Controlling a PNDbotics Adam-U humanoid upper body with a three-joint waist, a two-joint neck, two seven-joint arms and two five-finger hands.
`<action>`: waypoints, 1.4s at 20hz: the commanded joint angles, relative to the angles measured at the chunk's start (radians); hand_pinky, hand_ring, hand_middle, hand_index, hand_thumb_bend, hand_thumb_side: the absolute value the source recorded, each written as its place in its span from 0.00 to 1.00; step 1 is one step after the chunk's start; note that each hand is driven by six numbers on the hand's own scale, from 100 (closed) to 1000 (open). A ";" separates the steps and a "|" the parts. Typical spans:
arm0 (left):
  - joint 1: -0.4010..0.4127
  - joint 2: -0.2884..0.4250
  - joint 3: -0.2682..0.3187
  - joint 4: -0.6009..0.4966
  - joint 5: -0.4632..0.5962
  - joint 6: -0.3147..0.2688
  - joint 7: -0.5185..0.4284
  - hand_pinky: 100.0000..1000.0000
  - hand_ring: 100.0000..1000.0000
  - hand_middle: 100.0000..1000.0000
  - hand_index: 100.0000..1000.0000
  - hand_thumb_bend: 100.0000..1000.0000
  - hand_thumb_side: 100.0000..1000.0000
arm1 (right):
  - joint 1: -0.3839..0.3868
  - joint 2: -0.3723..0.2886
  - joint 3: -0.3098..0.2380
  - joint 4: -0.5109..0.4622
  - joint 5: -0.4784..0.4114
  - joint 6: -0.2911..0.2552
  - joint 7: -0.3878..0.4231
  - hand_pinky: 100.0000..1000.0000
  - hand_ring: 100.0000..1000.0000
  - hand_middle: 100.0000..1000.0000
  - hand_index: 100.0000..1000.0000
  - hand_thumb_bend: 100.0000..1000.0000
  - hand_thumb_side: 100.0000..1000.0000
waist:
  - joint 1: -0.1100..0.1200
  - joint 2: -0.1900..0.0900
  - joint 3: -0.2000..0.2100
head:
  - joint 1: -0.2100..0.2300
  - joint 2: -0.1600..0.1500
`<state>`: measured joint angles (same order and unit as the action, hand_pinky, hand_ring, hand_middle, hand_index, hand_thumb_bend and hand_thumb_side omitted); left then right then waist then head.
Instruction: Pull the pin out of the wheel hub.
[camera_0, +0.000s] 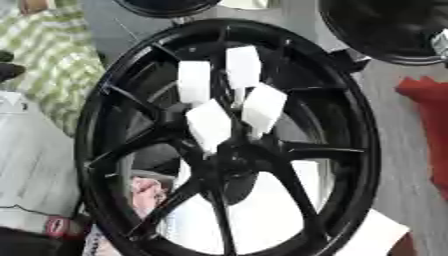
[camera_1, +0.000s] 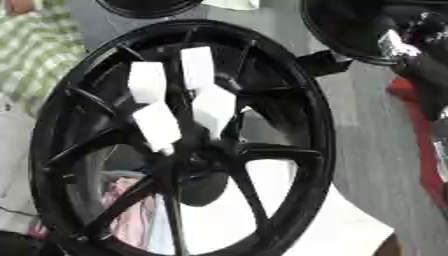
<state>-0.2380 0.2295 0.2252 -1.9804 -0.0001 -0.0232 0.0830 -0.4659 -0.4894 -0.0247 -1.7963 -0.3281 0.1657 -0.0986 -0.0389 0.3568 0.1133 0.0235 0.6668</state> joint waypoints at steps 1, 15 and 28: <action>-0.009 0.013 0.000 -0.020 -0.005 -0.002 -0.004 0.74 0.57 0.55 0.76 0.00 0.81 | -0.010 -0.019 -0.011 -0.007 -0.005 -0.001 0.003 0.87 0.71 0.54 0.70 0.13 0.19 | 0.003 -0.015 0.001 | -0.002 -0.005; -0.023 0.113 -0.013 -0.020 -0.021 -0.016 -0.011 0.73 0.58 0.56 0.76 0.00 0.77 | -0.006 -0.020 -0.009 -0.004 -0.005 0.000 0.008 0.87 0.71 0.54 0.70 0.13 0.18 | 0.008 -0.028 -0.001 | -0.003 -0.001; -0.101 0.763 -0.230 -0.020 -0.213 -0.090 -0.358 0.71 0.65 0.61 0.75 0.00 0.72 | 0.000 -0.035 0.007 0.007 0.000 0.003 0.026 0.87 0.71 0.54 0.70 0.13 0.19 | 0.025 -0.052 -0.013 | -0.007 0.015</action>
<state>-0.3275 0.9076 0.0067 -1.9850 -0.1976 -0.1096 -0.2317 -0.4567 -0.4908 -0.0149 -1.7837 -0.3282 0.1705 -0.0776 -0.0187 0.3323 0.1002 0.0187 0.6772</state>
